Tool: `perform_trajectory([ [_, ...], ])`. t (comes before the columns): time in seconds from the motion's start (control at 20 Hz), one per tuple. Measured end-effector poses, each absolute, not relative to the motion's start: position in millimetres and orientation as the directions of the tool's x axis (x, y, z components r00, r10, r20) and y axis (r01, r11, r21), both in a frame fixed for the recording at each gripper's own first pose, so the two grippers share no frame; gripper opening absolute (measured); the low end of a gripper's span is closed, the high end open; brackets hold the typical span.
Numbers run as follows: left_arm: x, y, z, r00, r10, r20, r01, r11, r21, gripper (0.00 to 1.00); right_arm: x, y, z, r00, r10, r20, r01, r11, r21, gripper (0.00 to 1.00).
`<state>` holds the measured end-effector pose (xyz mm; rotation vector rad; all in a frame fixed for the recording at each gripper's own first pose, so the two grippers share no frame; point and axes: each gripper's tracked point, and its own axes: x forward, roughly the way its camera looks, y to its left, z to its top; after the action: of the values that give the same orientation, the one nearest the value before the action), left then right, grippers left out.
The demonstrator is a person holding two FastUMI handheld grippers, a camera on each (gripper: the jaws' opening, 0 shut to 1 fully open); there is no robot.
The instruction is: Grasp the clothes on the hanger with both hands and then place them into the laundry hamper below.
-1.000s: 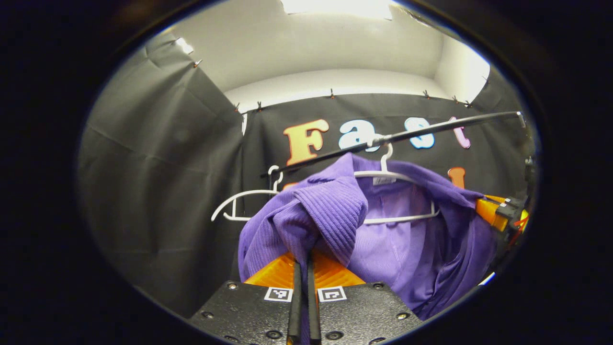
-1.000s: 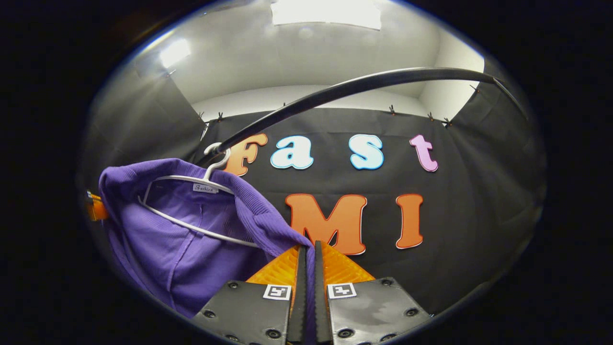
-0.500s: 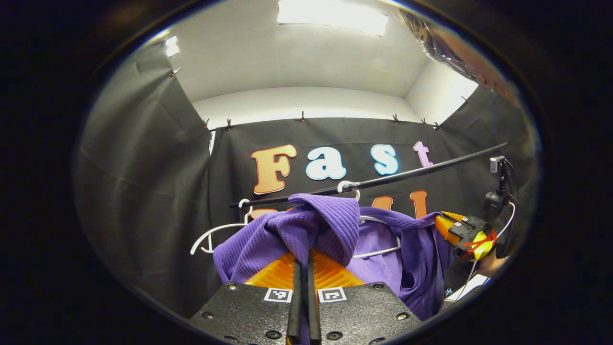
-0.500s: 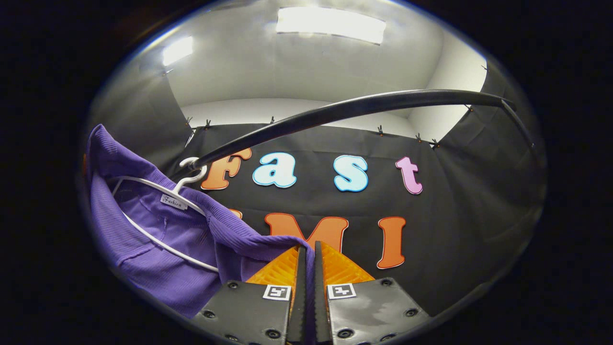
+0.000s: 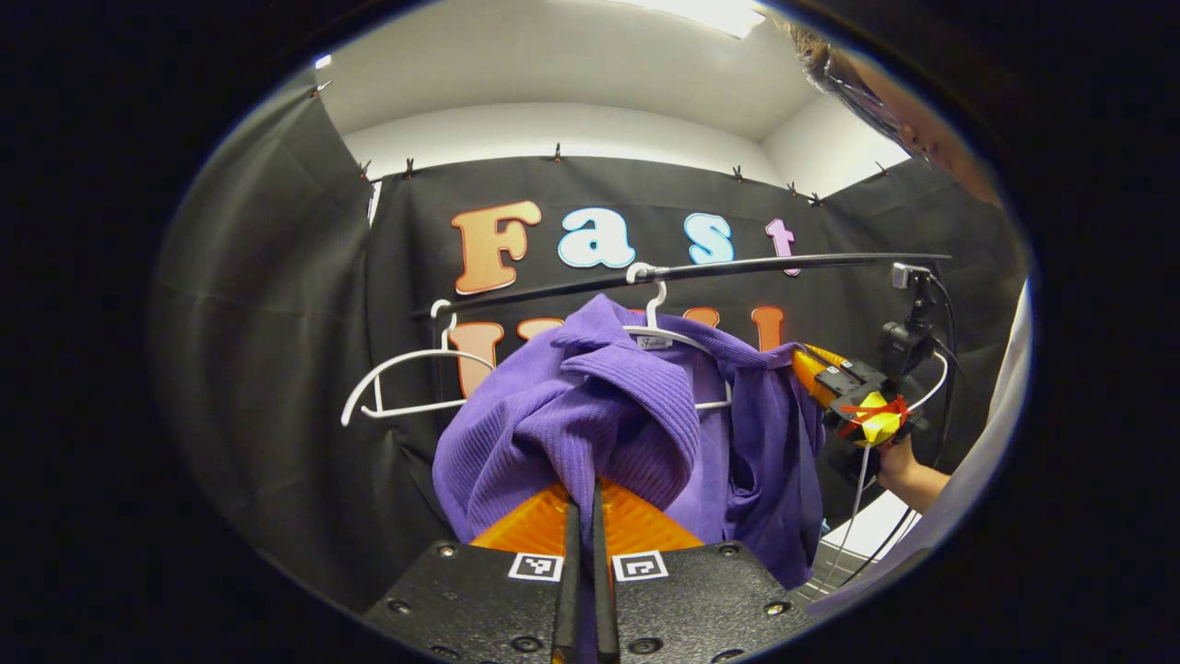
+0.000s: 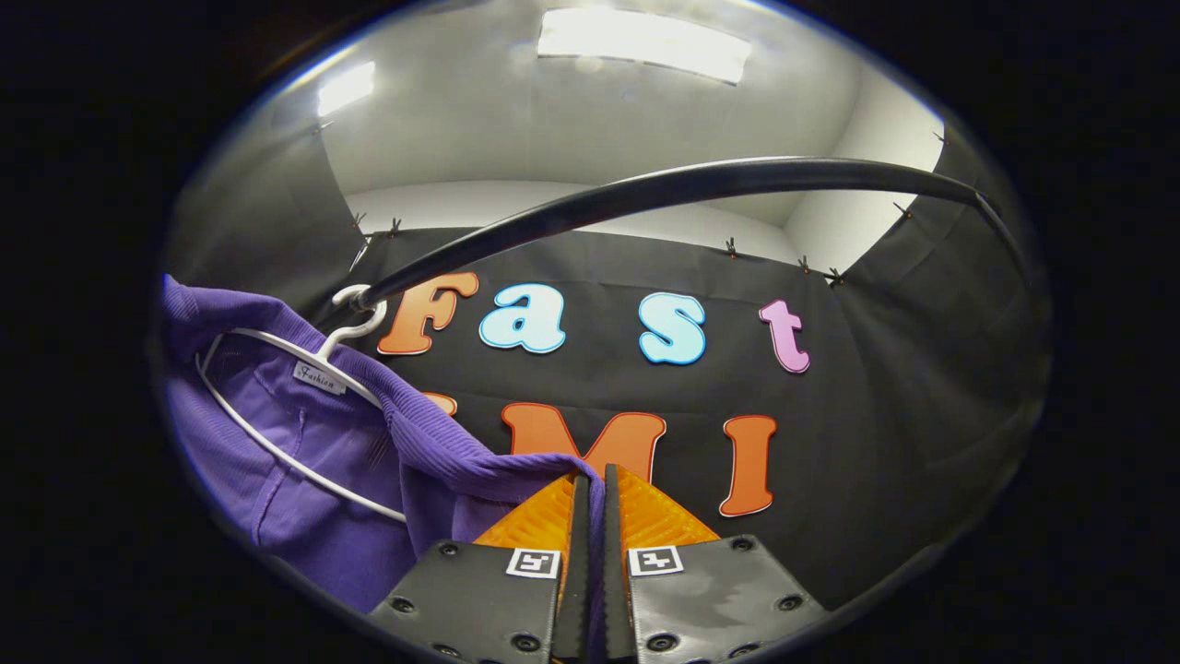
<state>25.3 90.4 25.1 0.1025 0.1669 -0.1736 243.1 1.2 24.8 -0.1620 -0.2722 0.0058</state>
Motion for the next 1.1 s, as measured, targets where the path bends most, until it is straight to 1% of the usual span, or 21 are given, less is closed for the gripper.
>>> perform_trajectory([
  [0.1,23.5,98.5,22.9,0.977,-0.137,-0.163,0.145,0.989,0.040,0.07,243.4,2.8,21.2,0.965,0.031,0.259,0.012,0.987,-0.163,0.14],
  [0.15,22.6,102.2,23.4,0.979,-0.124,-0.161,0.133,0.990,0.044,0.07,244.2,3.8,21.1,0.966,0.033,0.258,0.011,0.986,-0.167,0.14],
  [0.3,17.8,104.8,31.8,0.977,-0.132,-0.166,0.160,0.974,0.163,0.05,245.1,1.8,19.2,0.968,0.036,0.249,0.010,0.983,-0.183,0.14],
  [0.4,9.8,103.7,32.6,0.968,-0.167,-0.188,0.209,0.950,0.233,0.09,245.6,1.3,16.0,0.969,0.040,0.242,0.007,0.982,-0.187,0.14],
  [0.45,8.4,106.8,32.9,0.966,-0.168,-0.198,0.215,0.945,0.247,0.07,245.4,1.2,15.9,0.969,0.041,0.242,0.005,0.982,-0.186,0.14],
  [0.5,5.9,102.4,29.2,0.958,-0.196,-0.211,0.244,0.941,0.233,0.09,244.7,2.5,15.2,0.969,0.044,0.242,0.003,0.982,-0.188,0.14],
  [0.55,1.4,91.0,24.4,0.945,-0.243,-0.219,0.289,0.934,0.210,0.07,243.2,3.8,14.3,0.969,0.046,0.241,0.001,0.981,-0.192,0.14],
  [0.6,-4.2,82.6,20.3,0.930,-0.289,-0.228,0.333,0.924,0.186,0.07,241.0,6.5,15.2,0.969,0.051,0.241,-0.003,0.981,-0.194,0.14],
  [0.65,-5.8,75.3,20.9,0.921,-0.326,-0.213,0.361,0.920,0.152,0.09,238.8,9.7,14.9,0.968,0.059,0.244,-0.012,0.982,-0.191,0.14],
  [0.7,-3.1,70.9,21.6,0.918,-0.345,-0.194,0.369,0.923,0.106,0.12,236.2,13.3,15.5,0.967,0.068,0.244,-0.021,0.982,-0.190,0.14],
  [0.75,-0.3,71.1,19.6,0.920,-0.346,-0.184,0.362,0.930,0.066,0.12,234.8,17.4,15.9,0.967,0.076,0.244,-0.029,0.981,-0.192,0.14],
  [0.85,13.0,87.1,17.1,0.945,-0.283,-0.166,0.293,0.956,0.034,0.12,226.4,23.4,19.2,0.964,0.090,0.250,-0.042,0.981,-0.192,0.13],
  [0.9,24.5,96.7,17.0,0.961,-0.235,-0.149,0.241,0.970,0.029,0.10,225.3,26.1,22.0,0.962,0.099,0.254,-0.050,0.980,-0.191,0.12],
  [0.95,32.5,105.2,20.9,0.975,-0.186,-0.119,0.188,0.982,0.012,0.07,225.0,28.7,24.2,0.961,0.105,0.256,-0.055,0.979,-0.195,0.08],
  [1.0,39.6,111.8,27.8,0.987,-0.140,-0.078,0.140,0.990,-0.010,0.05,223.4,28.4,26.6,0.959,0.104,0.262,-0.051,0.978,-0.202,0.08],
  [1.05,46.7,117.5,39.6,0.994,-0.103,-0.029,0.102,0.995,-0.013,0.05,222.2,27.9,31.9,0.957,0.098,0.273,-0.041,0.977,-0.210,0.08],
  [1.1,52.6,121.6,55.1,0.997,-0.076,0.021,0.076,0.997,0.004,0.02,222.6,27.1,36.7,0.955,0.091,0.283,-0.028,0.976,-0.218,0.08],
])
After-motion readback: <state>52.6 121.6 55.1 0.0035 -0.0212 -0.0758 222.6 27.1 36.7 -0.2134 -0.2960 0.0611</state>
